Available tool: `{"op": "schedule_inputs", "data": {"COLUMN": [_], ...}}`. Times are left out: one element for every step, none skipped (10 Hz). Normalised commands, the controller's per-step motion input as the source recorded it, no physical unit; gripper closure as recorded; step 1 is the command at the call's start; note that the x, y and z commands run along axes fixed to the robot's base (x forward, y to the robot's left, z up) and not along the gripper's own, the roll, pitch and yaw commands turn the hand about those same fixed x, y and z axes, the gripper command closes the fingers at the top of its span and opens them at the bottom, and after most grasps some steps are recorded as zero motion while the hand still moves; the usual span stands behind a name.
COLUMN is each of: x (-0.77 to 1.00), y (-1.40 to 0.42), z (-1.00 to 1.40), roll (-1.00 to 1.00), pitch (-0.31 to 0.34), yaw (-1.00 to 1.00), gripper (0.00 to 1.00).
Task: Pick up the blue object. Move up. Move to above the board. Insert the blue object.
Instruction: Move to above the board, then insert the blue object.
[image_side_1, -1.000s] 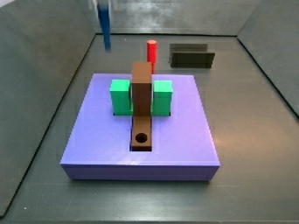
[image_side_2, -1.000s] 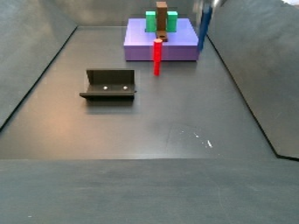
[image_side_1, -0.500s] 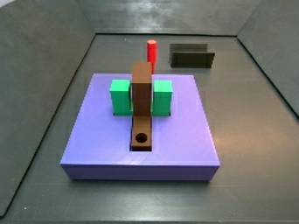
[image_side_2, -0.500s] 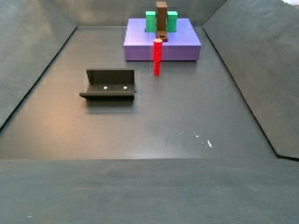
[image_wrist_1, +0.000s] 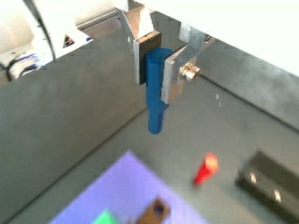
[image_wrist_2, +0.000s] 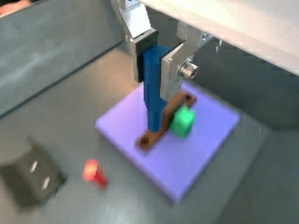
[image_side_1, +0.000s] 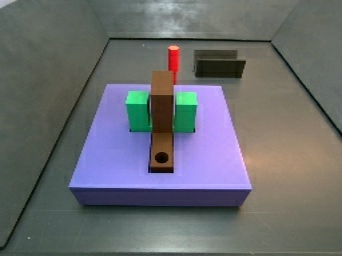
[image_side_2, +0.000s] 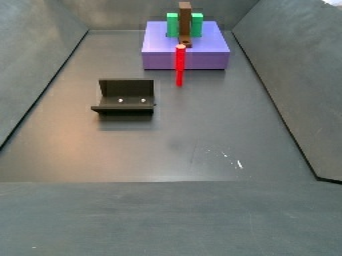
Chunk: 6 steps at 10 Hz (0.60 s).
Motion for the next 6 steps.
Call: {"op": "schedule_inputs", "data": {"x": [0.99, 0.51, 0.28, 0.0, -0.17, -0.21], "y": [-1.4, -0.68, -0.35, -0.03, -0.24, -0.74], "z": [0.33, 0.15, 0.08, 0.0, -0.16, -0.29], "roll": [0.05, 0.09, 0.07, 0.0, 0.0, 0.0], "pitch": [0.202, 0.166, 0.124, 0.0, -0.021, -0.01], "yaw": [-0.04, -0.01, 0.0, 0.0, 0.11, 0.16], "gripper": [1.0, 1.0, 1.0, 1.0, 1.0, 1.0]}}
